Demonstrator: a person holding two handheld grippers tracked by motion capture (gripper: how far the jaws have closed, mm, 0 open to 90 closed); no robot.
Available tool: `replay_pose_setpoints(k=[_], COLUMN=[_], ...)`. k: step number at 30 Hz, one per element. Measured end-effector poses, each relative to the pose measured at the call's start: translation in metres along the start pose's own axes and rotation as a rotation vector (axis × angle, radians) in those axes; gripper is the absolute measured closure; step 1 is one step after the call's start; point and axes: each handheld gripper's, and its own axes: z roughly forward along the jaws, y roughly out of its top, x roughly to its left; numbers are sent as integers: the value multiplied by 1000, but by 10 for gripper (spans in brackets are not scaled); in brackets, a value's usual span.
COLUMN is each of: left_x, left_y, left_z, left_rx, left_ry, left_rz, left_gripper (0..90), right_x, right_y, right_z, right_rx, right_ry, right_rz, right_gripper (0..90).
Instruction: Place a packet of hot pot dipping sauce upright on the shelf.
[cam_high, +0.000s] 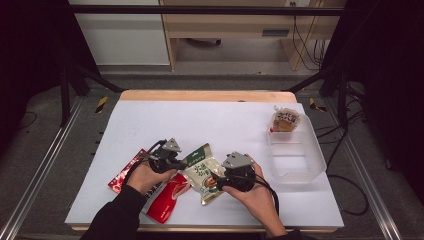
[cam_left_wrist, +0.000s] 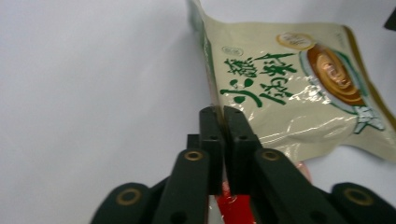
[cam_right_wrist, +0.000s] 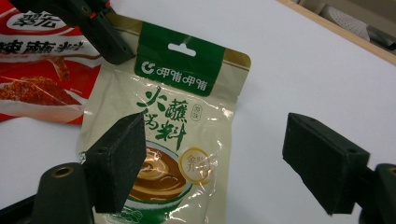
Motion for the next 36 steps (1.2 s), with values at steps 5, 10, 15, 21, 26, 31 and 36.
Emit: replay_pose_setpoints(k=[5, 10, 15, 21, 26, 31, 36], left_x=[-8, -19, -26, -32, -37, -41, -44], left_y=[10, 29, 46, 60, 66, 73, 78], left_z=[-14, -35, -50, -62, -66, -69, -70], left_rx=[-23, -60, -76, -84, -81, -72, -71], left_ry=[19, 15, -8, -41, -63, -76, -82], left_rz=[40, 106, 165, 219, 246, 284, 310], left_gripper=[900, 900, 900, 900, 900, 900, 900], right_x=[0, -8, -21, -27, -31, -32, -36], right_y=[12, 30, 44, 62, 76, 84, 93], right_z=[-13, -31, -44, -52, -56, -53, -46], right_rx=[0, 27, 69, 125, 150, 199, 228], right_ry=[-10, -10, -3, 10, 25, 79, 154], right_rz=[-39, -115, -143, -219, -272, -325, -354], right_gripper=[214, 211, 203, 225, 225, 254, 356])
